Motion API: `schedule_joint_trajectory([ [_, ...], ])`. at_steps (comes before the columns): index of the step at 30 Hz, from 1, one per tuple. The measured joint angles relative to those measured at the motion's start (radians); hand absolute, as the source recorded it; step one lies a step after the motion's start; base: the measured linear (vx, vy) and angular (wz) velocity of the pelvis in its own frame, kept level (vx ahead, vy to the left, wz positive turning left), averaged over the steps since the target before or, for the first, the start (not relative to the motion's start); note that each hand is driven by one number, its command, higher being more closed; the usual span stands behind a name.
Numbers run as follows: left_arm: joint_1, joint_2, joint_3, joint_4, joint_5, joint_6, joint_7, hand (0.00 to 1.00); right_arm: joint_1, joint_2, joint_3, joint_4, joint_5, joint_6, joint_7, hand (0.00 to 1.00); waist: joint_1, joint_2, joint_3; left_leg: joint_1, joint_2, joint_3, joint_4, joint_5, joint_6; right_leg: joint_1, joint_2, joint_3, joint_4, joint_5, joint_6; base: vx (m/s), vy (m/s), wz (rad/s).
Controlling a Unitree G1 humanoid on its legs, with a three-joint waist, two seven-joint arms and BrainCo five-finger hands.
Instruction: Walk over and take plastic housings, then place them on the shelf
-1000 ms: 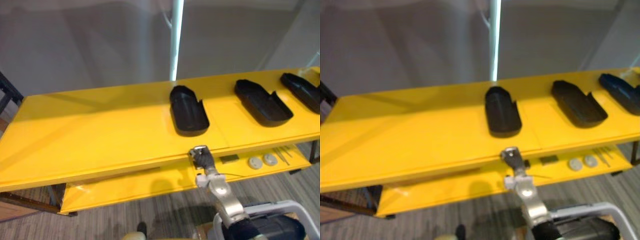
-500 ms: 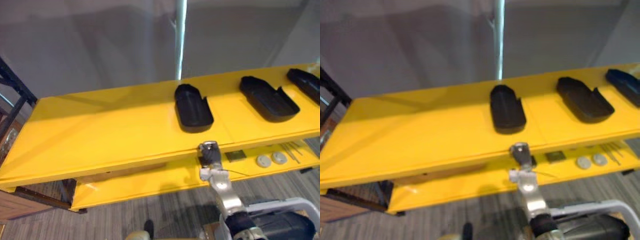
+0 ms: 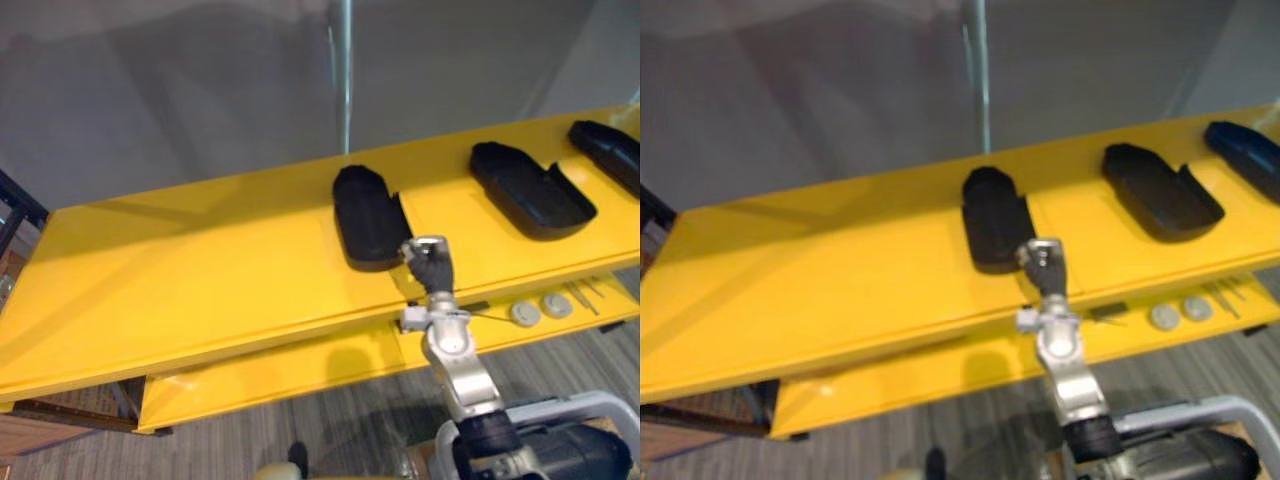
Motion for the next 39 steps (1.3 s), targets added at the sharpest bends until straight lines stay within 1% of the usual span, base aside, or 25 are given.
schedule_joint_trajectory([
  [2,0.0,0.003,-0.017,0.012,0.0,0.001,0.001,0.0,0.0,-0.001,0.002,-0.022,0.001,-0.001,0.002,1.0,-0.004,0.0,0.0,0.006,0.001,0.001,0.0,0.0,0.0,0.0,0.0,0.0,0.009,-0.005,-0.001,-0.05,-0.007,-0.03],
  [4,0.0,0.005,-0.021,0.019,0.0,0.002,0.001,0.0,0.0,-0.002,0.008,-0.031,0.001,0.01,0.004,1.0,-0.004,-0.001,0.0,0.009,0.002,-0.001,0.0,0.0,0.0,-0.002,-0.001,-0.001,0.019,-0.012,-0.001,-0.05,-0.009,0.02],
  [8,0.0,0.007,-0.025,0.019,0.0,0.003,0.001,0.0,-0.001,-0.001,0.02,-0.016,0.002,0.016,0.017,1.0,0.001,-0.001,0.0,0.007,0.003,-0.003,-0.001,0.0,0.0,-0.006,-0.001,-0.003,0.021,-0.013,-0.001,0.0,0.0,0.0],
  [10,0.0,0.007,-0.025,0.019,0.0,0.003,0.001,0.0,-0.013,-0.001,0.02,0.032,0.001,0.015,0.018,1.0,0.004,-0.003,-0.001,0.007,0.002,-0.004,-0.001,0.0,0.0,-0.005,-0.002,-0.005,0.02,-0.012,-0.001,0.0,0.001,0.02],
  [12,-0.002,0.01,-0.025,0.018,0.0,0.01,0.002,0.0,-0.04,-0.002,0.019,0.117,0.001,0.015,0.016,1.0,0.007,-0.005,-0.001,0.006,-0.001,-0.009,-0.001,0.001,0.0,-0.001,-0.005,-0.013,0.018,-0.012,0.0,0.01,0.001,0.07],
  [14,-0.006,0.018,-0.026,0.017,0.006,0.027,0.002,0.0,-0.049,-0.001,0.019,0.158,0.001,0.015,0.012,1.0,0.008,-0.007,0.0,0.004,-0.006,-0.024,-0.001,0.001,0.001,0.007,-0.007,-0.027,0.015,-0.013,0.001,0.02,-0.006,0.18],
  [18,-0.006,0.024,-0.025,0.016,0.009,0.041,0.004,0.0,-0.101,0.005,0.019,0.26,0.0,0.016,-0.002,1.0,0.022,-0.013,0.003,-0.001,-0.009,-0.03,0.0,0.003,0.002,0.007,-0.007,-0.033,0.013,-0.013,0.002,0.02,-0.007,0.08],
  [22,-0.006,0.025,-0.025,0.014,0.01,0.048,0.01,0.0,-0.149,0.028,0.017,0.329,0.0,0.019,-0.005,1.0,0.027,-0.014,0.003,-0.001,-0.01,-0.031,0.0,0.004,0.003,0.012,-0.008,-0.042,0.013,-0.013,0.002,0.01,-0.008,0.04],
  [24,-0.006,0.025,-0.025,0.01,0.01,0.049,0.011,0.0,-0.152,0.03,0.016,0.338,0.0,0.02,-0.006,1.0,0.028,-0.014,0.003,-0.001,-0.011,-0.034,0.0,0.004,0.003,0.015,-0.008,-0.047,0.012,-0.013,0.002,-0.01,-0.006,0.07],
  [27,-0.006,0.025,-0.022,0.006,0.01,0.067,0.012,0.0,-0.163,0.035,0.014,0.372,0.0,0.021,-0.006,1.0,0.029,-0.014,0.004,0.004,-0.014,-0.048,-0.001,0.008,0.004,0.024,-0.01,-0.055,0.012,-0.013,0.002,-0.03,-0.006,0.07],
  [32,-0.006,0.025,-0.014,0.003,0.032,0.069,0.012,0.0,-0.201,0.039,0.014,0.412,0.0,0.041,-0.005,1.0,0.033,-0.014,0.005,0.003,-0.012,-0.054,-0.001,0.013,0.004,0.025,-0.009,-0.059,0.012,-0.013,0.003,-0.05,-0.007,0.02],
  [39,-0.008,0.025,-0.013,-0.015,0.039,0.069,0.022,0.0,-0.256,0.043,0.005,0.48,-0.003,0.038,-0.008,1.0,0.044,-0.018,0.016,0.003,-0.013,-0.055,-0.005,0.013,0.004,0.027,-0.01,-0.062,0.011,-0.013,0.003,0.0,0.0,0.0],
])
